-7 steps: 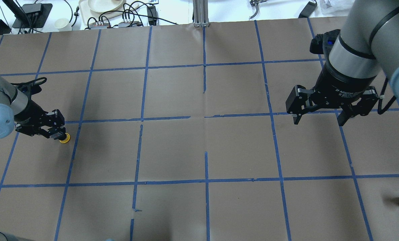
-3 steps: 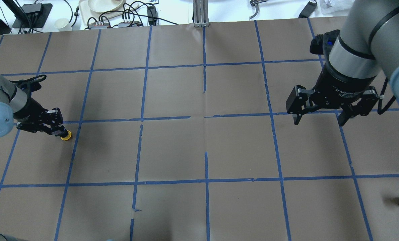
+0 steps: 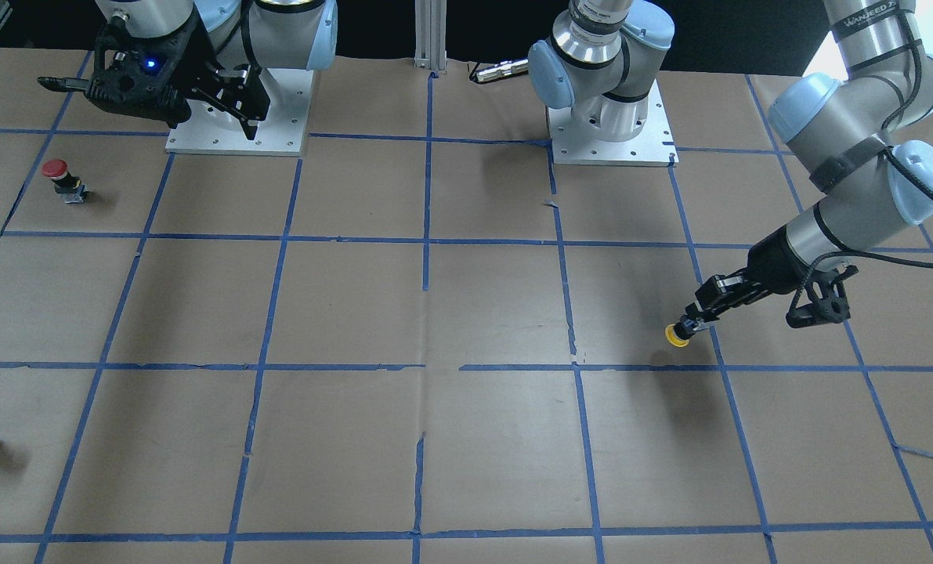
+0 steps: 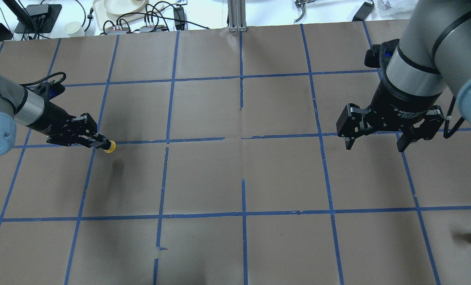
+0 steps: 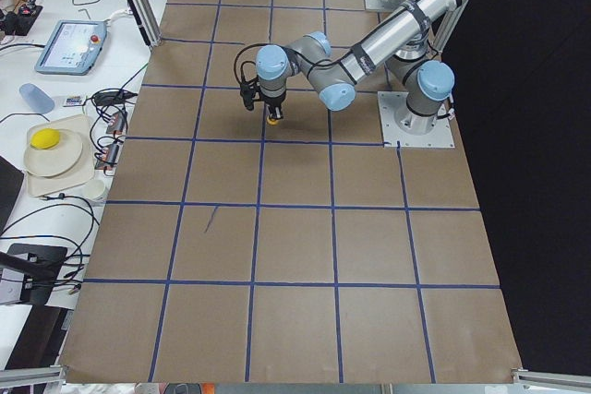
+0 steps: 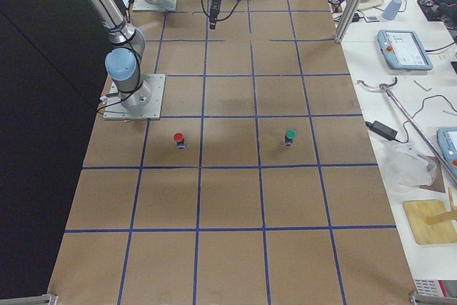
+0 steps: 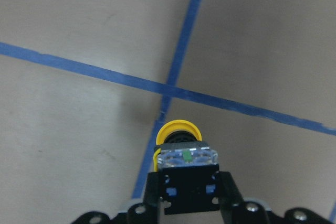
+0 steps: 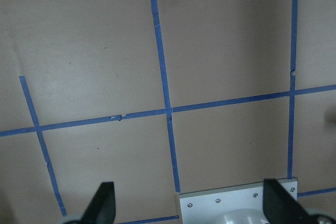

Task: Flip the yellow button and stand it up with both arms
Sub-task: 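Lift the yellow button with the left gripper while the right arm approaches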

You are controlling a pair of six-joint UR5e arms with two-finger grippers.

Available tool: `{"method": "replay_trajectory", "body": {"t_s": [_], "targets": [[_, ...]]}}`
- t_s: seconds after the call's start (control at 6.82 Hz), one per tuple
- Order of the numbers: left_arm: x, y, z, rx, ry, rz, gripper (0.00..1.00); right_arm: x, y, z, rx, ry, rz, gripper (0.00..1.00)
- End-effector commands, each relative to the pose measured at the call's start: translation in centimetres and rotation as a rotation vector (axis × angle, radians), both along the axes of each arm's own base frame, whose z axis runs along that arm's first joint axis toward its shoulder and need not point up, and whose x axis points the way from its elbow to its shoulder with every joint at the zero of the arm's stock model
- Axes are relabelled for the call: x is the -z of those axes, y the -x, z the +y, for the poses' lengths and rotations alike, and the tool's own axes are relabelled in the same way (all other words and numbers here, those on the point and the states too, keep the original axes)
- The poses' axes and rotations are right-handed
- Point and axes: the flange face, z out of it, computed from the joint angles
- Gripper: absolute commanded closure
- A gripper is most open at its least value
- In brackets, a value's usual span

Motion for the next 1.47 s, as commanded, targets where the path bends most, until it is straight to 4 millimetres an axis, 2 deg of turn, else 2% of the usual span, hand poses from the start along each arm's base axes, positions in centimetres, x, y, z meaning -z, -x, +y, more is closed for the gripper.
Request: {"method": "replay_trajectory", "body": {"t_s": [0.0, 0.29, 0.44, 0.59, 0.73, 1.03, 1.17, 1.32], "targets": [[-0.3, 6.2, 0.7, -0.078, -0.071, 0.387, 0.87, 0.0, 0.2, -0.3, 0.011, 0.000, -0.011, 0.00], [-0.1, 12.6, 1.9, -0.135, -0.101, 0.647, 0.87, -0.7, 2.4, -1.6, 0.102, 0.028, -0.089, 0.00], [0.2, 15.9, 3.0, -0.162, -0.110, 0.776, 0.87, -0.7, 4.4, -2.2, 0.191, 0.026, -0.155, 0.00], [-0.5, 18.4, 2.9, -0.203, -0.090, 0.930, 0.87, -0.8, 5.3, -2.7, 0.252, 0.034, -0.257, 0.00], [-1.7, 22.0, 3.1, -0.210, -0.106, 1.051, 0.87, -1.0, 4.4, -3.1, 0.328, 0.034, -0.393, 0.00], [-3.5, 30.5, 4.2, -0.211, -0.169, 1.343, 0.88, -2.0, 2.4, -4.1, 0.464, 0.018, -0.626, 0.00], [-4.8, 32.6, 4.7, -0.218, -0.156, 1.465, 0.90, -1.9, 2.3, -4.5, 0.480, 0.010, -0.657, 0.00], [-5.4, 32.7, 4.5, -0.214, -0.100, 1.529, 0.91, -2.6, 2.4, -4.7, 0.480, 0.023, -0.671, 0.00]]}}
